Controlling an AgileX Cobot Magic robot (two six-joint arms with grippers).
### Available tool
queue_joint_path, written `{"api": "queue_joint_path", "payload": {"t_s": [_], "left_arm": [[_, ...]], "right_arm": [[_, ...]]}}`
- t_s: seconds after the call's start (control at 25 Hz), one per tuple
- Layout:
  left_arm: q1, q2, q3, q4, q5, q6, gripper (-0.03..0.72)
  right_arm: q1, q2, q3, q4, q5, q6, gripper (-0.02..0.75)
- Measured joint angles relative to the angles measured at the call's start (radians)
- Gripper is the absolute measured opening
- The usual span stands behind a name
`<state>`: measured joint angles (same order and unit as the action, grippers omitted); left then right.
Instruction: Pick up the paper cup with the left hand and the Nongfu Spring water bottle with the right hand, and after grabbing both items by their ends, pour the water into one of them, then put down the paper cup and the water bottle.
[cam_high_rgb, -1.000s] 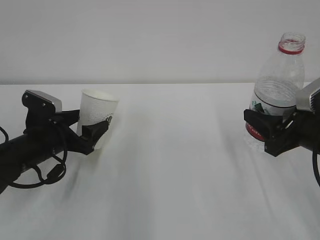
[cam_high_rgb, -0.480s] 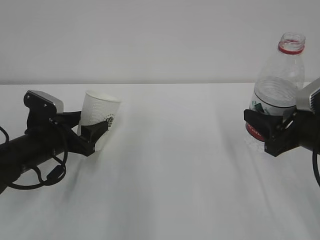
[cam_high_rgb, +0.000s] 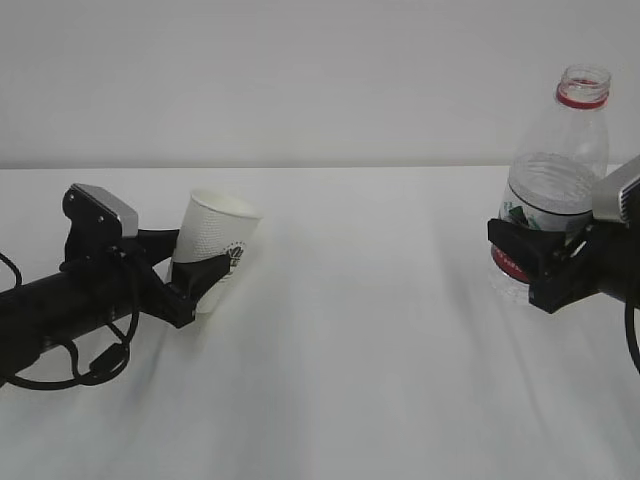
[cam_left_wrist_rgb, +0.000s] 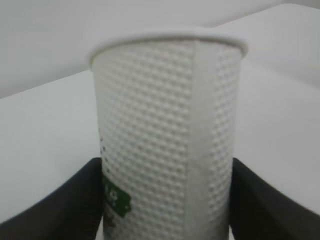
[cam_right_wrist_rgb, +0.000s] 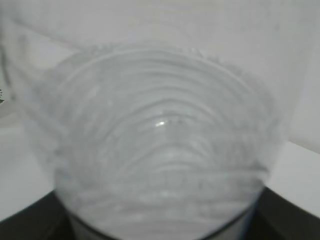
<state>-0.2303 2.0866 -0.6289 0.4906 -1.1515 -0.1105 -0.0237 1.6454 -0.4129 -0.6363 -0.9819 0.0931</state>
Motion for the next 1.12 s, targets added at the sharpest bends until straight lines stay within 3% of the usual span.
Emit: {"api": "queue_joint_path", "payload": {"t_s": [0.44,0.88,1.12], "left_arm": [[0.0,-0.111,0.0,0.106,0.002,-0.054,0.517],[0.0,-0.101,0.018,-0.148,0.002,-0.031,0.517],[0.0,-0.017,-0.022,-0.207,0.002,-0.008,0.517]], "right_arm": [[0.0,0.0,0.0,0.0,0.0,0.0,0.484],[0.0,0.0,0.0,-0.03,0.006,0.014,0.484],[0.0,0.0,0.0,-0.052,0.012,0.022,0.484]]}}
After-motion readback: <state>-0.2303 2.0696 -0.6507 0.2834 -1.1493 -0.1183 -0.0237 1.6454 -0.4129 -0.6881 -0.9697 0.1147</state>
